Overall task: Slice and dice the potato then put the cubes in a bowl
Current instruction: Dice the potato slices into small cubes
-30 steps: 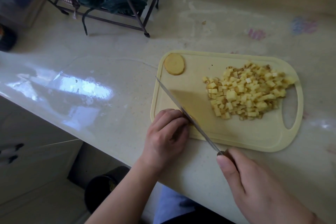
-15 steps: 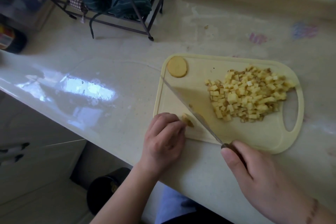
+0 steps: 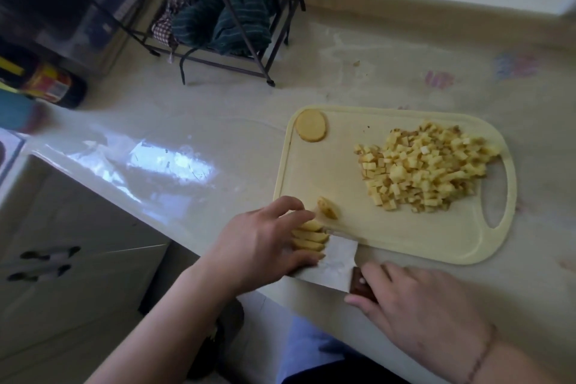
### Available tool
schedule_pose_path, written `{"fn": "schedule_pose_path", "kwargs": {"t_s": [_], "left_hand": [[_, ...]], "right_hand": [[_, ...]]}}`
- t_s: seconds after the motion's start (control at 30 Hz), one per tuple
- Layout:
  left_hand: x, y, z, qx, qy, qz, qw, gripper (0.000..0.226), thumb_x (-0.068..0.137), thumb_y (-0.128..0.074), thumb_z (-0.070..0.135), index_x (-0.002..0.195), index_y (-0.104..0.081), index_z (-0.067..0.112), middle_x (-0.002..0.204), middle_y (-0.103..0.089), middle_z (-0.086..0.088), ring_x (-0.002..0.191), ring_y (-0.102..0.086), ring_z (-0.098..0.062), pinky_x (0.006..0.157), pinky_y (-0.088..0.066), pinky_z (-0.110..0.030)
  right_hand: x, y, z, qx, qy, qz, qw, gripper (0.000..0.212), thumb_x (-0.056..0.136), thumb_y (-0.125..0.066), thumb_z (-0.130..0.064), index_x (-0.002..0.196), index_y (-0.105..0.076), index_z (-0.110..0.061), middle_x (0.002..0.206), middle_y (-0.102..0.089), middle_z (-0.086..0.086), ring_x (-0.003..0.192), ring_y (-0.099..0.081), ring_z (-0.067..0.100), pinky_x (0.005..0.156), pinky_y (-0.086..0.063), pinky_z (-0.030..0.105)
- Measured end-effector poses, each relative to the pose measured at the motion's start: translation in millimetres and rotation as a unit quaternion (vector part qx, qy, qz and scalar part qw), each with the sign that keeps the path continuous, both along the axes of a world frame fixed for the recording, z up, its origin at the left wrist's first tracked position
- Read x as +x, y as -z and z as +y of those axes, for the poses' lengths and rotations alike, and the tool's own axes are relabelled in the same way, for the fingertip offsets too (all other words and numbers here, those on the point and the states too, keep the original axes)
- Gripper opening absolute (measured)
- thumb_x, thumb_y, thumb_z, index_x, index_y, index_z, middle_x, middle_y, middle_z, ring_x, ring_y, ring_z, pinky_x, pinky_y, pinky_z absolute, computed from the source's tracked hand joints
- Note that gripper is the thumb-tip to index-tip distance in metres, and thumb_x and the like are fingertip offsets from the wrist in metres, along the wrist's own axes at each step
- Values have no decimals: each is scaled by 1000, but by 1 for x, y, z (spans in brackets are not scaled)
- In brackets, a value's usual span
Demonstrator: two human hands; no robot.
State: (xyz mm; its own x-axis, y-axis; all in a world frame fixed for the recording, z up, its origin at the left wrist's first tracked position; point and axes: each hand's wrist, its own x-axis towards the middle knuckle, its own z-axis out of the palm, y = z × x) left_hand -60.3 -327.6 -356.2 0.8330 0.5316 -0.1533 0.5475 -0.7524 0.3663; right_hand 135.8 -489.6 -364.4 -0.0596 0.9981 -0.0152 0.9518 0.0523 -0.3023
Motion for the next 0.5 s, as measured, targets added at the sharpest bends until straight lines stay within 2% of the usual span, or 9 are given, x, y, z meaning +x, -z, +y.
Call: {"fn": "schedule_pose_path", "kwargs": {"t_s": [0.1,0.17,0.23,0.37,0.5], "left_hand": [[2,10,3,-20,23,-29,999,57,87,-56,63,121,-70,20,119,-66,6,87,-62,-11,65,-56,-27],[7,14,5,-30,27,-48,998,53,90,-57,57,119,-71,15,116,-66,2,86,-59,-10,66,-53,-26],[12,19,8,-18,31,-61,998,51,92,-57,50,119,-72,10,113,-68,-3,86,-63,-15,68,-55,-27],[18,33,17,7,42,-90,995,46,92,-60,42,119,-72,5,111,-68,-7,88,-66,-23,69,-58,-32],[24,38,23,16,54,-106,993,46,92,-61,39,119,-71,3,114,-67,-11,90,-68,-27,73,-60,-36]], "right_hand": [[2,2,-2,-1,2,-4,1000,63,96,-10,-55,67,-55,-22,48,-49,-1,32,-48,17,37,-18,25],[4,1,-4,-7,-3,-8,1000,57,94,-18,-57,68,-55,-22,49,-49,-1,32,-48,17,37,-18,25],[7,1,-7,-12,-11,-17,1000,52,91,-26,-57,67,-56,-21,49,-49,-2,33,-48,17,37,-18,25],[17,1,-15,-16,-6,-14,1000,62,96,-13,-57,68,-55,-22,47,-49,1,32,-48,17,36,-18,25],[36,-4,-30,-5,-1,-14,1000,65,96,-13,-58,64,-57,-22,46,-49,-3,30,-47,17,30,-23,23]]}}
